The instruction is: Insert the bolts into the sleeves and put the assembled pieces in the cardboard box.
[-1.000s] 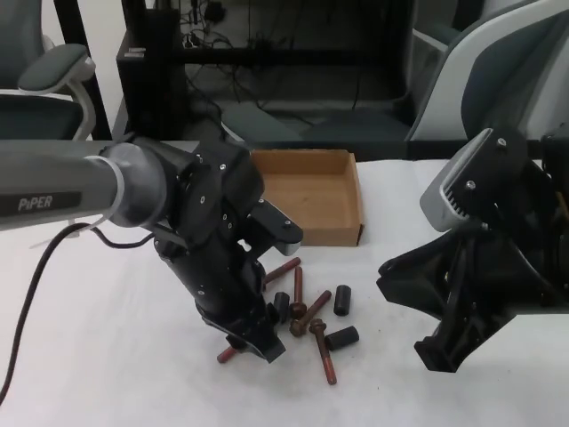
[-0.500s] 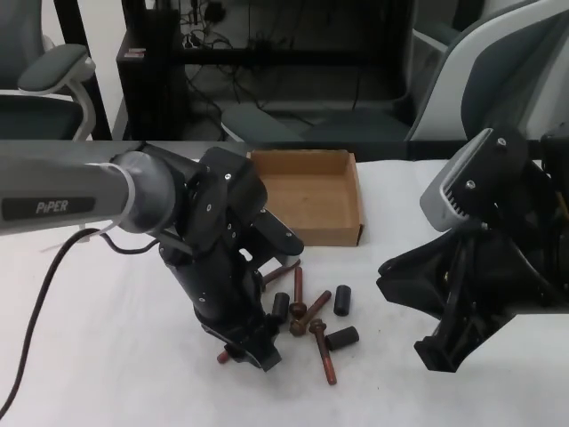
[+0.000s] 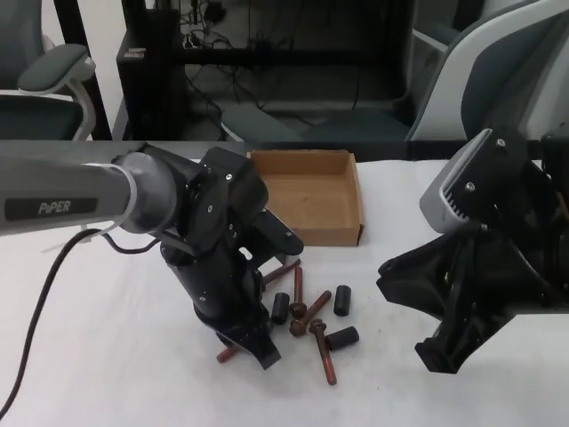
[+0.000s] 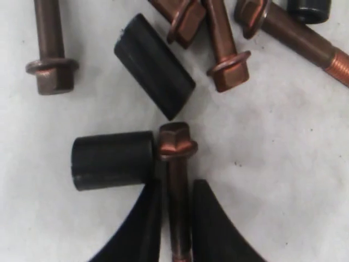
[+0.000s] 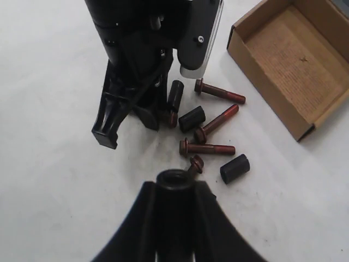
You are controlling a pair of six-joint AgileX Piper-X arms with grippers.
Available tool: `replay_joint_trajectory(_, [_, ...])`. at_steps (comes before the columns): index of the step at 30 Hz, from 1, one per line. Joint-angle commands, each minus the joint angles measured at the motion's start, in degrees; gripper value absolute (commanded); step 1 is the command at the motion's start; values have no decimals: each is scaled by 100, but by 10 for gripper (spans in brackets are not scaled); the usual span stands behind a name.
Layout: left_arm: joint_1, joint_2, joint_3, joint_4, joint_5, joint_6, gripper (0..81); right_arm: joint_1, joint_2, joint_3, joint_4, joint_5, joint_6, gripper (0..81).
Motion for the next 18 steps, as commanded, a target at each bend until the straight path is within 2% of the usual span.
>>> replay_joint_trajectory(1, [-27,63,6,141,27,14,60,-9,-71,-25,-81,-82,-51,6])
replay_joint_trajectory(2, [-27,63,6,172,27,14,17,-9,-71,-25,-81,-82,-51,6])
replay_joint_trajectory(11, [-27,-65,6,423,27,-336,17,-9,-71,-25,-81,-82,-51,6])
replay_joint_trajectory(18, [186,-635,6,344,130,-621,17,-9,-71,-25,-81,-82,-51,6])
